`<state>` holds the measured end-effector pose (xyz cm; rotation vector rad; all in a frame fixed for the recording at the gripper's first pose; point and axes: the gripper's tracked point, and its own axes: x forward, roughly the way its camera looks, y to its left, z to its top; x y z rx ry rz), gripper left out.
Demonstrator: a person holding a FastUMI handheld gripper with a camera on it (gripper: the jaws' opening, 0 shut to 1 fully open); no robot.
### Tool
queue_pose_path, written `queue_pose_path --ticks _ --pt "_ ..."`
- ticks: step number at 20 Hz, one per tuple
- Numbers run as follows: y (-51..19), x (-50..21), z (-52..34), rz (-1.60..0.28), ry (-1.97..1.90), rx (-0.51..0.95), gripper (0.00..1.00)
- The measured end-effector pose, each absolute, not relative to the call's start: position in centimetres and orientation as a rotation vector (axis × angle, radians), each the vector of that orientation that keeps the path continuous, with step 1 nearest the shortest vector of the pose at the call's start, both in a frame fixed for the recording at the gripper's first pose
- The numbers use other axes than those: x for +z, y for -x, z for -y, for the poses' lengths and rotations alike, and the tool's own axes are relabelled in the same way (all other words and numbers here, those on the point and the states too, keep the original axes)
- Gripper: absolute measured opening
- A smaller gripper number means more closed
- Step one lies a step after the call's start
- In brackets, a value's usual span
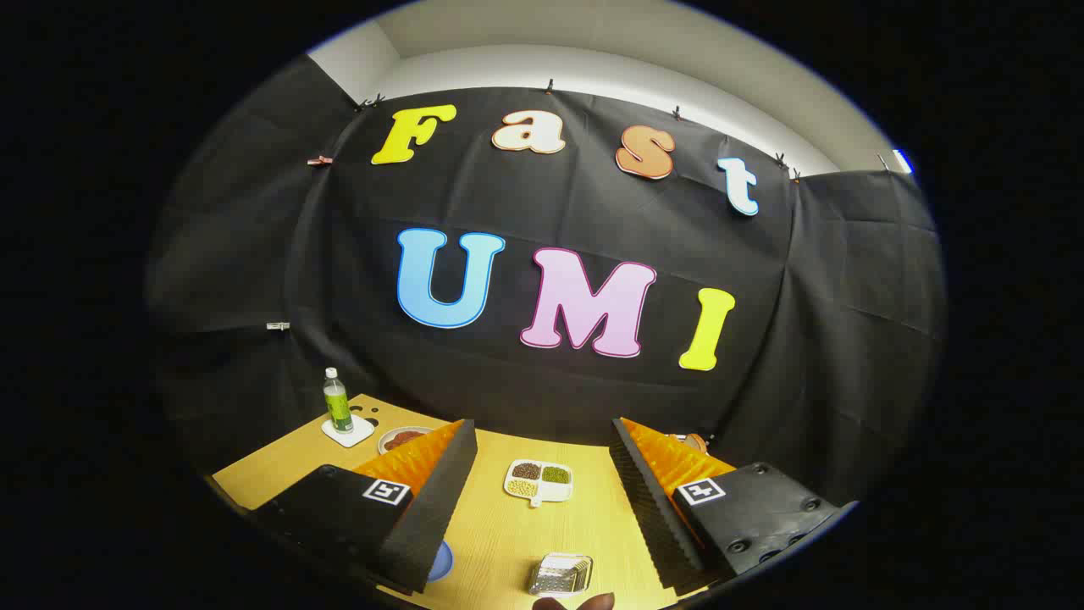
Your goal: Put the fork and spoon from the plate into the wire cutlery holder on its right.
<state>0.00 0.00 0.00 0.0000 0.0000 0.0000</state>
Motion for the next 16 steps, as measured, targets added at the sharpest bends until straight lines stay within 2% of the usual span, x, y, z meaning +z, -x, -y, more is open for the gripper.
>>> queue_pose_path --ticks 16 --pt "0.3 -0.2 -1.0 -0.017 -0.011 -0.003 0.98"
